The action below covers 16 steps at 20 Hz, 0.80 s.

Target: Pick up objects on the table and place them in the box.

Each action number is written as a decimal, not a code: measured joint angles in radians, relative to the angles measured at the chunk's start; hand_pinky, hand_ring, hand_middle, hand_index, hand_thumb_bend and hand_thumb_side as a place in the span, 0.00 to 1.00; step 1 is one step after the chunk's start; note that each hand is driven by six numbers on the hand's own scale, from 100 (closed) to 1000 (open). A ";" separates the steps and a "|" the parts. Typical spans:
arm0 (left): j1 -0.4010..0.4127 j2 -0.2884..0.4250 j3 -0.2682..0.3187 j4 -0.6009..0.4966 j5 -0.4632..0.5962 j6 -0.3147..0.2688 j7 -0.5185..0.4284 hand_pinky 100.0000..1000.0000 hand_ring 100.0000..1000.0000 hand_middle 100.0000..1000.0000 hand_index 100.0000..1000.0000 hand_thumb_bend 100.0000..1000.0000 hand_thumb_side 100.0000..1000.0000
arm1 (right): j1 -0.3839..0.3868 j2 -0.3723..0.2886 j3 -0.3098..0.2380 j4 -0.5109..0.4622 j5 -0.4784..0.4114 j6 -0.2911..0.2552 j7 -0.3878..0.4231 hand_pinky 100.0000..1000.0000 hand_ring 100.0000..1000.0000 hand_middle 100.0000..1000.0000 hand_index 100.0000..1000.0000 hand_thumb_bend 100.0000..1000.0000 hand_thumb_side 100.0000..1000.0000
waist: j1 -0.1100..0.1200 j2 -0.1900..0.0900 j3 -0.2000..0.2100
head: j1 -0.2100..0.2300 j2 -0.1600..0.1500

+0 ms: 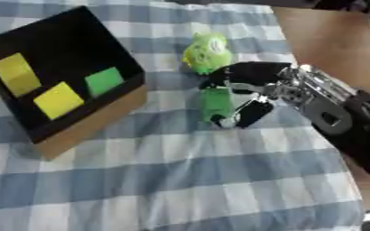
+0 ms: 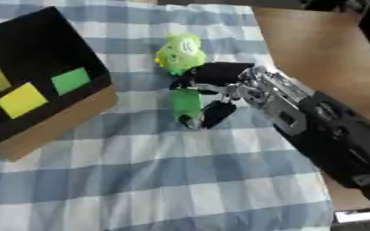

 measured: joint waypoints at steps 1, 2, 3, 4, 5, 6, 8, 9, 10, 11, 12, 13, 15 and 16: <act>0.000 0.000 0.000 0.000 0.000 0.000 0.000 0.73 0.90 0.76 0.79 0.52 0.58 | 0.000 0.000 0.000 -0.001 -0.007 0.002 -0.002 0.93 0.92 0.57 0.84 0.03 0.51 | 0.000 0.000 0.000 | 0.000 0.000; 0.000 0.000 0.000 0.000 0.000 0.000 0.000 0.73 0.90 0.76 0.79 0.52 0.58 | 0.000 0.000 0.000 -0.001 -0.016 0.006 -0.003 0.92 0.91 0.54 0.81 0.02 0.49 | 0.000 0.000 0.000 | 0.000 0.000; 0.001 0.000 0.000 0.000 0.000 0.001 0.000 0.73 0.90 0.76 0.79 0.52 0.58 | 0.000 0.000 0.000 -0.002 -0.025 0.009 -0.005 0.92 0.90 0.53 0.80 0.02 0.48 | 0.000 0.000 0.000 | 0.000 0.000; 0.001 0.000 0.000 0.000 0.000 0.001 0.000 0.73 0.90 0.76 0.79 0.52 0.57 | 0.000 0.000 0.000 -0.006 -0.033 0.013 -0.006 0.91 0.89 0.52 0.79 0.05 0.45 | 0.000 0.000 0.000 | 0.000 0.000; 0.001 0.000 0.000 0.000 0.000 0.001 0.000 0.73 0.90 0.76 0.79 0.52 0.57 | 0.000 0.000 0.000 -0.008 -0.039 0.016 -0.006 0.90 0.88 0.49 0.77 0.07 0.42 | 0.000 0.000 0.000 | 0.000 0.000; 0.001 0.000 0.000 0.000 0.000 0.001 0.000 0.73 0.90 0.76 0.79 0.52 0.57 | 0.000 0.000 0.000 -0.010 -0.044 0.019 -0.006 0.90 0.86 0.47 0.76 0.07 0.39 | 0.000 0.000 0.000 | 0.000 0.000; 0.001 0.000 0.000 0.000 0.000 0.001 0.000 0.73 0.90 0.76 0.79 0.52 0.58 | 0.000 0.000 0.000 -0.013 -0.050 0.023 -0.006 0.89 0.82 0.43 0.72 0.07 0.33 | 0.000 0.000 0.000 | 0.000 0.000; 0.001 0.000 0.000 0.000 0.000 0.001 0.000 0.73 0.90 0.76 0.79 0.52 0.58 | 0.000 0.000 -0.001 -0.013 -0.053 0.026 -0.006 0.88 0.82 0.42 0.71 0.07 0.32 | 0.000 0.000 0.000 | 0.000 0.000; 0.001 0.000 0.000 0.000 0.000 0.002 0.000 0.73 0.90 0.76 0.79 0.51 0.58 | 0.000 0.000 -0.001 -0.014 -0.055 0.029 -0.007 0.88 0.80 0.41 0.69 0.05 0.29 | 0.000 0.000 0.000 | 0.000 0.000; 0.001 0.000 0.000 0.000 0.000 0.002 -0.001 0.73 0.90 0.76 0.79 0.52 0.58 | 0.000 0.000 -0.001 -0.015 -0.059 0.032 -0.009 0.87 0.78 0.39 0.67 0.03 0.27 | 0.000 0.000 0.000 | 0.000 0.000; 0.001 0.000 0.000 0.000 0.000 0.003 -0.001 0.73 0.90 0.76 0.79 0.51 0.58 | 0.000 0.000 -0.002 -0.018 -0.065 0.035 -0.012 0.87 0.77 0.38 0.67 0.01 0.25 | 0.000 0.000 0.000 | 0.000 0.000; 0.001 0.000 0.000 0.000 0.000 0.004 -0.001 0.73 0.90 0.76 0.79 0.51 0.58 | 0.000 0.000 -0.005 -0.022 -0.073 0.039 -0.015 0.87 0.77 0.38 0.67 0.00 0.23 | 0.000 0.000 0.000 | 0.000 0.000; 0.001 0.000 0.000 0.000 0.000 0.005 -0.001 0.73 0.90 0.76 0.79 0.51 0.58 | -0.002 0.000 -0.011 -0.034 -0.090 0.047 -0.020 0.87 0.77 0.38 0.66 0.00 0.21 | 0.000 0.000 -0.001 | 0.000 0.000; 0.001 0.000 0.000 0.000 0.000 0.005 -0.001 0.73 0.90 0.76 0.79 0.51 0.58 | -0.003 0.000 -0.015 -0.041 -0.100 0.050 -0.023 0.86 0.76 0.37 0.66 0.00 0.16 | 0.000 0.000 -0.001 | 0.000 0.000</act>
